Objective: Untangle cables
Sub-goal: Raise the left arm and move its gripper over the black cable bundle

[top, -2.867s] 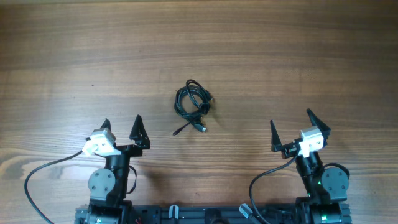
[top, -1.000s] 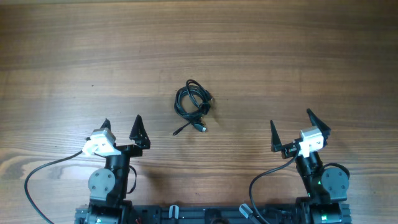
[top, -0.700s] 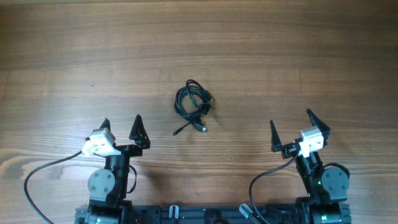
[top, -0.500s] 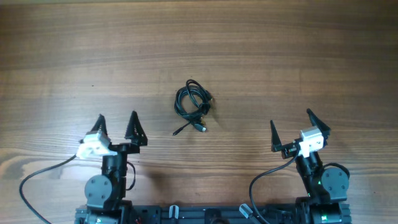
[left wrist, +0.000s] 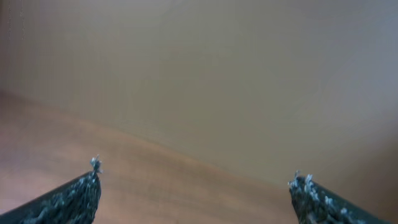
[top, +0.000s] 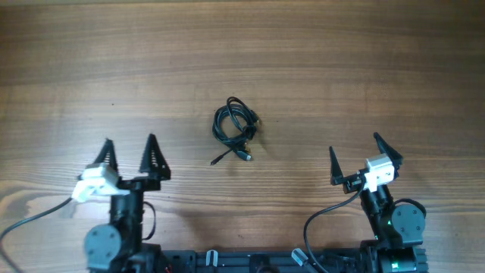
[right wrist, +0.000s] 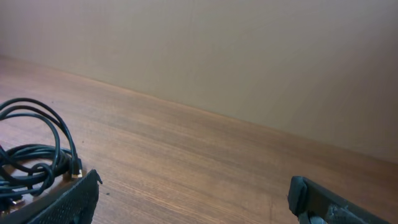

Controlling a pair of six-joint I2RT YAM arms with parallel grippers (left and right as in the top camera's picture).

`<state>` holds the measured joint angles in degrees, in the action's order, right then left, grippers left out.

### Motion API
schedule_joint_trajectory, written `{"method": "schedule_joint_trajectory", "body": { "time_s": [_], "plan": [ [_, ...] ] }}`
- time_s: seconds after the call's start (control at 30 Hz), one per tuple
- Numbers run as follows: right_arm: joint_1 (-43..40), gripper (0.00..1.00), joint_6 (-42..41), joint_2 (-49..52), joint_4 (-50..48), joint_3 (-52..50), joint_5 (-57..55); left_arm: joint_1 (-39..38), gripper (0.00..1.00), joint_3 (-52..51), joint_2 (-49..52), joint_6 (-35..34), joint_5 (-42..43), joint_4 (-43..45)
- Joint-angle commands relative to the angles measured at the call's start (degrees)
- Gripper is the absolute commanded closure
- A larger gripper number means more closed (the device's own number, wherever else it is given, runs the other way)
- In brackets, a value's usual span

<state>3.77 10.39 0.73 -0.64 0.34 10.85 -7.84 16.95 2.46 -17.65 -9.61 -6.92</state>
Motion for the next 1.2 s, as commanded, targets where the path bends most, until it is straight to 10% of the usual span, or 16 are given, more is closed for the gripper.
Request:
{"method": "schedule_joint_trajectory", "body": {
  "time_s": [0.0,0.57,0.97,1.0,1.17],
  "plan": [
    [0.3,0.0,0.1,-0.5,-0.1,0.0,-0.7,0.4,0.0,12.8,5.7,0.5,-0.1,-6.9],
    [0.3,0.0,0.1,-0.5,-0.1,0.0,-0.7,0.4,0.0,63.7,49.6,0.5,4.8,-50.7],
    [0.3,0.0,0.1,-0.5,-0.1,0.0,-0.7,0.4,0.01,66.1,67.0,0.5,18.1,-54.7],
    [0.3,0.0,0.1,-0.5,-0.1,0.0,-0.7,0.4,0.28,66.1,68.3,0.5,18.1,-54.7],
    [0.3,0.0,0.1,-0.5,-0.1,0.0,-0.7,0.4,0.96,66.0,71.2,0.5,18.1,-55.6]
  ]
}}
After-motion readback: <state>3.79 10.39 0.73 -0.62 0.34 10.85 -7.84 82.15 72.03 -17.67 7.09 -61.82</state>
